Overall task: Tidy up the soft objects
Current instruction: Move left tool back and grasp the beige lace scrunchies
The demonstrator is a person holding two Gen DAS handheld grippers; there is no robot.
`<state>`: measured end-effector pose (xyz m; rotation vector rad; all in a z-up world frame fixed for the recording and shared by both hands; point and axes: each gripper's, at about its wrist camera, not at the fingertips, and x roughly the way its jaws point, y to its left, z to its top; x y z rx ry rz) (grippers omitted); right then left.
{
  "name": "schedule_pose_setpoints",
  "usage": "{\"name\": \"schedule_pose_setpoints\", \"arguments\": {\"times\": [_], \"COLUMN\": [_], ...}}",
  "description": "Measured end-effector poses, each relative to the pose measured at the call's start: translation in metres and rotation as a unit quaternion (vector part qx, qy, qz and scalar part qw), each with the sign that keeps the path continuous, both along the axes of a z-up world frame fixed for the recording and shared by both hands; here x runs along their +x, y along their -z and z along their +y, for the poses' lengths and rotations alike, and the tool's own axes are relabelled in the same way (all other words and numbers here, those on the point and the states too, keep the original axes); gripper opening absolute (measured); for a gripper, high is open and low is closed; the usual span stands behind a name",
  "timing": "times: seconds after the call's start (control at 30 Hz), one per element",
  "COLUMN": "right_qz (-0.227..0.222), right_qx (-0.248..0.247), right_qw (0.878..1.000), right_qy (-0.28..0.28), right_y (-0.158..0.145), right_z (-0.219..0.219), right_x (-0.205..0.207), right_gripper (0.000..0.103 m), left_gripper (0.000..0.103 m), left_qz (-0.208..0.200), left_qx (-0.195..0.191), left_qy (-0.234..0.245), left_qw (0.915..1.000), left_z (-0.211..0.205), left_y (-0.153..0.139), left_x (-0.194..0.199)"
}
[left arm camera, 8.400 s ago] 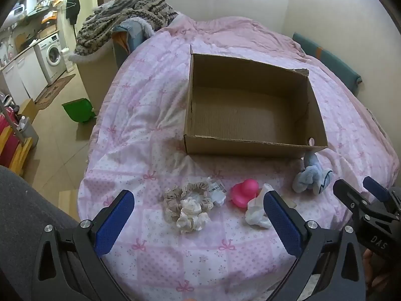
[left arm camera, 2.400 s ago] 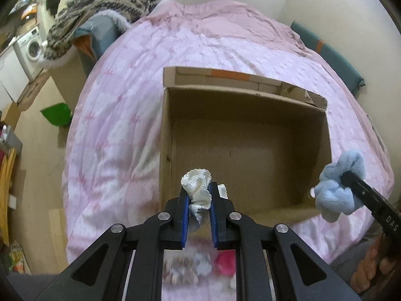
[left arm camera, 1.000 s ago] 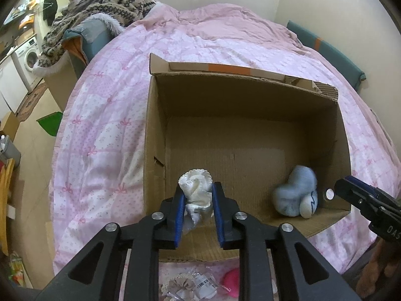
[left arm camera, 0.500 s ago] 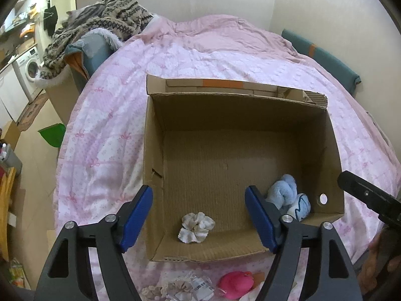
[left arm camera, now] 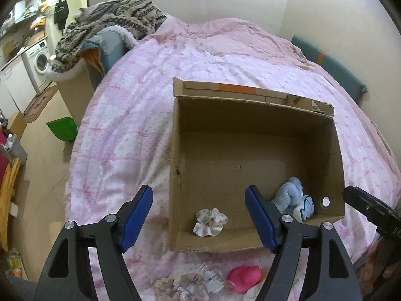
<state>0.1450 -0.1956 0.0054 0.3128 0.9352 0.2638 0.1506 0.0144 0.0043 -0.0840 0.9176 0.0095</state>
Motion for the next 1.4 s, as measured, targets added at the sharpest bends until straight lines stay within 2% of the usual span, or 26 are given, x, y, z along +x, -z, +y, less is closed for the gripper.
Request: {"name": "schedule_pose_setpoints", "arguments": {"times": [0.3,0.63,1.07,1.2,1.4], "right_qz": [-0.008,0.015,0.042,0.060,0.080], "right_qx": [-0.008,0.012,0.003,0.006,-0.002], "right_qw": [1.000,1.000,0.999,0.998,0.996], "right_qy": [-0.014,-0.022,-0.032,-0.033,-0.031], "right_y": [-0.012,-0.008,0.001,0.010,0.017], "right_z": [0.001,0.002,0.009,0.011,0.014], "right_x": [-0.027,-0.053,-0.066,-0.066,-0.064], "right_gripper": [0.097,0.097,0.097,0.097,0.097], "left_gripper": [0.074,0.074,0.074,0.074,0.074], "left_qz": [0.004,0.022,0.051,0.090,0.182], "left_qx": [0.004,0.009,-0.007,-0.029,-0.066], "left_qy": [-0.003,0.002,-0.046,-0.062,-0.065], "left_qw": [1.0000,0.9997,0.9976,0.9936,0.9788], "left_z": [0.010,0.009,0.031,0.044,0.047], "left_y": [-0.013,-0.016,-0.008,0.005,0.046], "left_x": [-0.027,-0.054,-0.067,-0.062,-0.057]}}
